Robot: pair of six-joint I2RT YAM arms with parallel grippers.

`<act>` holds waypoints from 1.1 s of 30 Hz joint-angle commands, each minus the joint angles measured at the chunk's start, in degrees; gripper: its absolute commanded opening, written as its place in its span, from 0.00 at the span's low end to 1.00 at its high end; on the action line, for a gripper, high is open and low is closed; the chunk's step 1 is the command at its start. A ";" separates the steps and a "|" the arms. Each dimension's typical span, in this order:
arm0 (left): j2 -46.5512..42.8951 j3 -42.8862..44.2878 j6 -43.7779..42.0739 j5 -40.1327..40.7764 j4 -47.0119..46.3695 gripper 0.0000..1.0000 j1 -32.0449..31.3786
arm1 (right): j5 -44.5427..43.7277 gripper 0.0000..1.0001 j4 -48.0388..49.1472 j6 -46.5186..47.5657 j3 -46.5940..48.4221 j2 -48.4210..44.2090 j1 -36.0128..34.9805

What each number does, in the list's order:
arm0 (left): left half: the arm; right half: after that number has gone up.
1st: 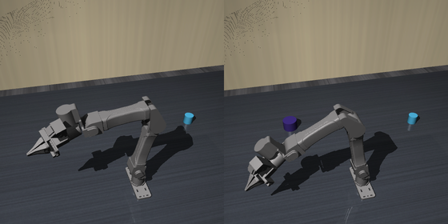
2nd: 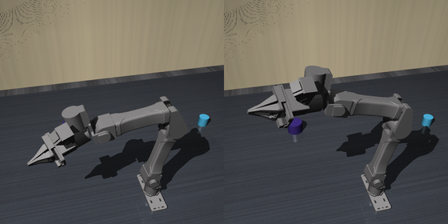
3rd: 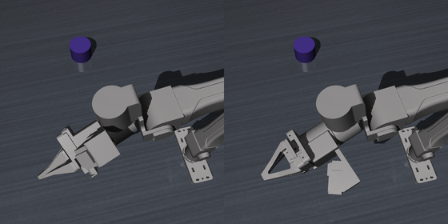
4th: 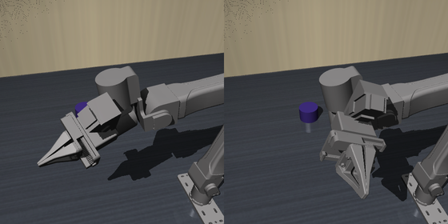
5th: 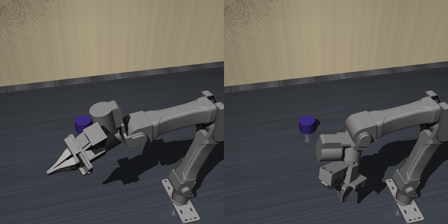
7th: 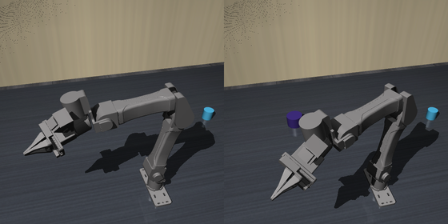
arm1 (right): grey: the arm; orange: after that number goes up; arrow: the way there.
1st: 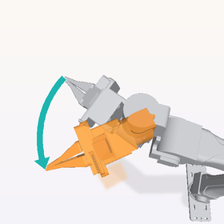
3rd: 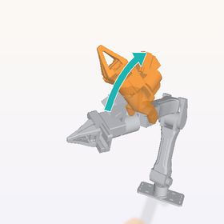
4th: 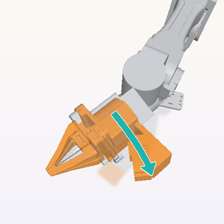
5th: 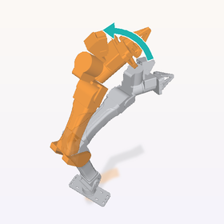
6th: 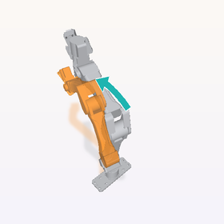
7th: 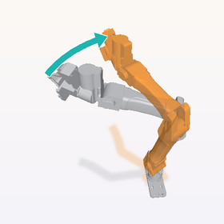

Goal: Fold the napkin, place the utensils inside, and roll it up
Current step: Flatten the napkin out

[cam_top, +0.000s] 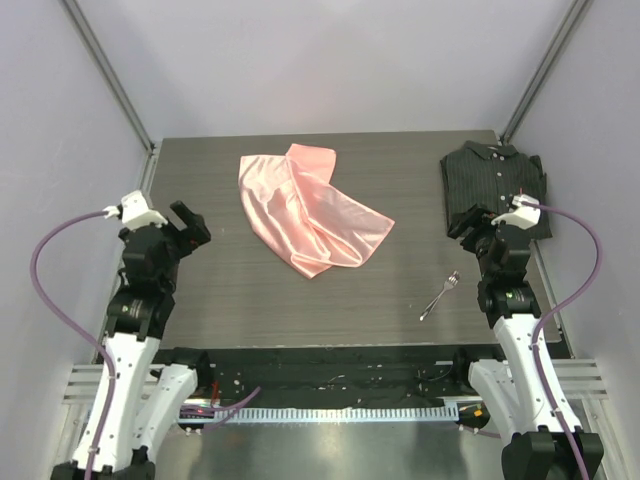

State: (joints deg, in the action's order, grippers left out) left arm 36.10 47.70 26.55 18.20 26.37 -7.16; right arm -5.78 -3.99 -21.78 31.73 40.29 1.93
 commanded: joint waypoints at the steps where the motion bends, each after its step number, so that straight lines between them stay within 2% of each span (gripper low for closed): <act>1: 6.25 0.55 6.06 -3.88 -5.79 0.91 -4.85 | 0.77 0.76 1.18 -1.25 2.73 -0.13 -0.09; 3: 12.03 0.72 6.42 0.41 -8.86 0.90 -10.74 | 1.47 0.77 0.91 -1.51 2.55 -0.91 -0.09; 4: 14.85 1.51 5.80 7.40 -10.01 0.90 -18.69 | 1.56 0.77 0.83 -1.60 2.55 -1.18 -0.09; 5: 17.58 2.47 3.71 10.16 -11.15 0.90 -22.68 | 1.56 0.77 0.56 -1.69 2.55 -1.70 -0.09; 6: 24.65 5.70 2.56 12.63 -12.38 0.90 -29.51 | 1.74 0.77 0.39 -1.69 2.55 -1.97 -0.09; 7: 28.46 7.91 0.98 14.74 -13.87 0.90 -32.28 | 1.65 0.76 0.30 -1.69 2.64 -2.15 -0.09; 8: 32.51 10.37 -0.43 14.76 -14.24 0.91 -34.48 | 1.39 0.76 -0.22 -1.69 2.73 -2.32 -0.09; 9: 37.51 16.92 -3.31 14.33 -14.15 0.90 -37.72 | 0.69 0.76 -0.66 -1.77 2.73 -2.67 -0.09; 10: 46.26 20.12 -5.00 13.45 -13.63 0.90 -38.97 | 0.07 0.76 -0.84 -2.04 2.90 -2.94 -0.09; 12: 55.88 27.85 -9.99 11.87 -11.88 0.89 -42.13 | -0.54 0.77 -1.81 -2.39 2.99 -3.29 -0.09; 13: 64.71 35.97 -10.98 11.17 -10.30 0.88 -42.67 | -1.24 0.76 -2.16 -2.91 3.25 -3.81 -0.09; 15: 72.24 43.49 -12.30 9.15 -5.65 0.86 -43.55 | -2.04 0.76 -3.48 -3.27 3.78 -4.34 -0.09; 16: 78.97 50.75 -13.70 7.92 -4.50 0.85 -43.73 | -2.74 0.76 -4.09 -3.44 4.39 -4.61 -0.09; 19: 86.49 60.71 -16.69 5.62 -2.38 0.80 -44.61 | -4.32 0.76 -6.02 -3.09 5.71 -5.13 -0.09; 26: 100.03 71.90 -20.39 4.75 -2.20 0.75 -44.87 | -4.33 0.76 -8.05 -2.74 7.12 -4.87 -0.09; 33: 104.96 75.34 -19.08 -1.05 -3.61 0.72 -44.79 | -3.19 0.77 -8.40 -3.09 6.51 -3.56 -0.09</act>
State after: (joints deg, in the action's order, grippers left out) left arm 139.63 119.15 7.79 20.32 24.03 -51.86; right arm -8.88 -12.71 -24.21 36.62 36.05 1.93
